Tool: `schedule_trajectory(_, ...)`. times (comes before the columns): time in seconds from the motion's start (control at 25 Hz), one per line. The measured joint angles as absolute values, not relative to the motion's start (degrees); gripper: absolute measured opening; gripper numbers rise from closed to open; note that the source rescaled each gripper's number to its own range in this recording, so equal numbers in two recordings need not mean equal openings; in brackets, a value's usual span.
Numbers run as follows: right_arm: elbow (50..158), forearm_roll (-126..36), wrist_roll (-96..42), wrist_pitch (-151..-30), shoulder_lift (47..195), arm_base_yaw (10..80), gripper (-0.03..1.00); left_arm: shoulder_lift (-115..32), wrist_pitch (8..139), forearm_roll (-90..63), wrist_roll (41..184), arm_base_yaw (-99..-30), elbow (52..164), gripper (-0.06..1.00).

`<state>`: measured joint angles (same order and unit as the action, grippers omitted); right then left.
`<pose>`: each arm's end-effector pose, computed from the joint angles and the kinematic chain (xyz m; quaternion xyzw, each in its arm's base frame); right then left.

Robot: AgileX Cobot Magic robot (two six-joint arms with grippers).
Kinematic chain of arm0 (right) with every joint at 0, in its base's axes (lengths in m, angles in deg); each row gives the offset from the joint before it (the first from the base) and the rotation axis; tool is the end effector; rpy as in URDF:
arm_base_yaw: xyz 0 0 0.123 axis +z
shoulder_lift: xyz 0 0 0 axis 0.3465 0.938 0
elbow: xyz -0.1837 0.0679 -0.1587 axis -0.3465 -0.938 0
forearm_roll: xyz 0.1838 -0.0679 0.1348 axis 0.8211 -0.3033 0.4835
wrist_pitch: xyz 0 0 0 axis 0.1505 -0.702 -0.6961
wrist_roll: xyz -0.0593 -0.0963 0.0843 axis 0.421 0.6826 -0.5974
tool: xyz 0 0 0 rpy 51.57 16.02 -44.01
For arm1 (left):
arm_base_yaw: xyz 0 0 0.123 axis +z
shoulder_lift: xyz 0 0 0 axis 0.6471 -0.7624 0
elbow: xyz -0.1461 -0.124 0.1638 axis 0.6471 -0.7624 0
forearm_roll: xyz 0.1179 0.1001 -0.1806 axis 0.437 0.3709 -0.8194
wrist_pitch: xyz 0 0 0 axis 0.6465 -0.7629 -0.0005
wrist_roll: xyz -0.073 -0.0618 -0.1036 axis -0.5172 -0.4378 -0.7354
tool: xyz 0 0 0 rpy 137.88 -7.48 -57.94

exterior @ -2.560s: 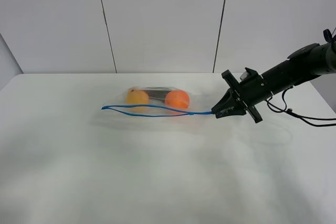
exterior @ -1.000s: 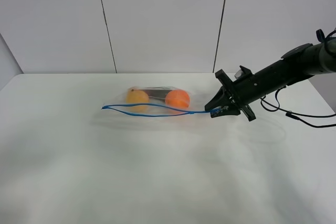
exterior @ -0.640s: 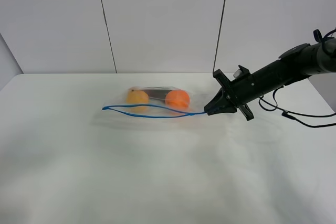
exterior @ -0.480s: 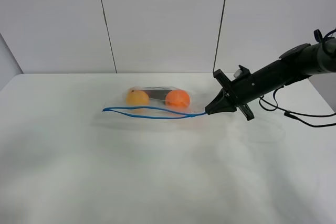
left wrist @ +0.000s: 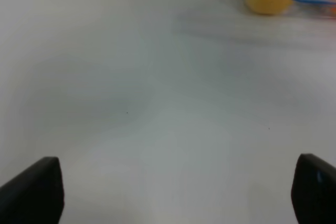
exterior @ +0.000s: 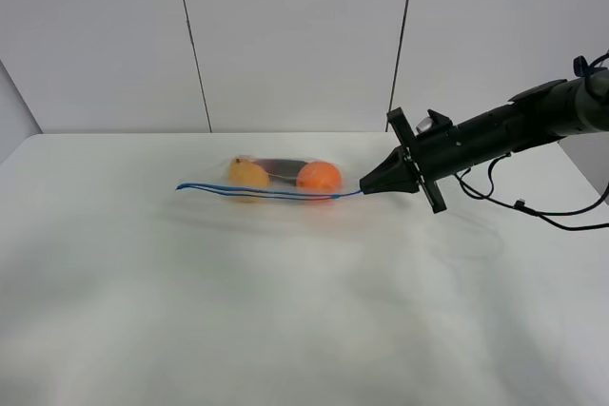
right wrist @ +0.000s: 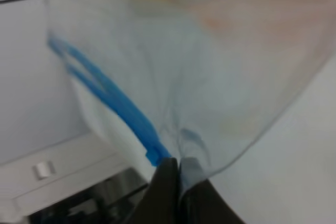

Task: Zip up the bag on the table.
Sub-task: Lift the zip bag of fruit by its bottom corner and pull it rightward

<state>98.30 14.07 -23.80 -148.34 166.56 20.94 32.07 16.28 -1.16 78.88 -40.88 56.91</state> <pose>0.3601 0.1235 0.1162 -0.0857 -0.8701 -0.4852 0.0121 0.0591 -0.0029 0.2465 0.0046 0.8544 -0.0122 0.5194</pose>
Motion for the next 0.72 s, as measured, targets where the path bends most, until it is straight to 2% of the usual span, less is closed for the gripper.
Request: schedule_trajectory(0.72,98.3,18.4,-23.3,-148.7,166.6,23.4,0.00,32.1,16.3,-1.2,78.9,-40.9,56.9,1.00)
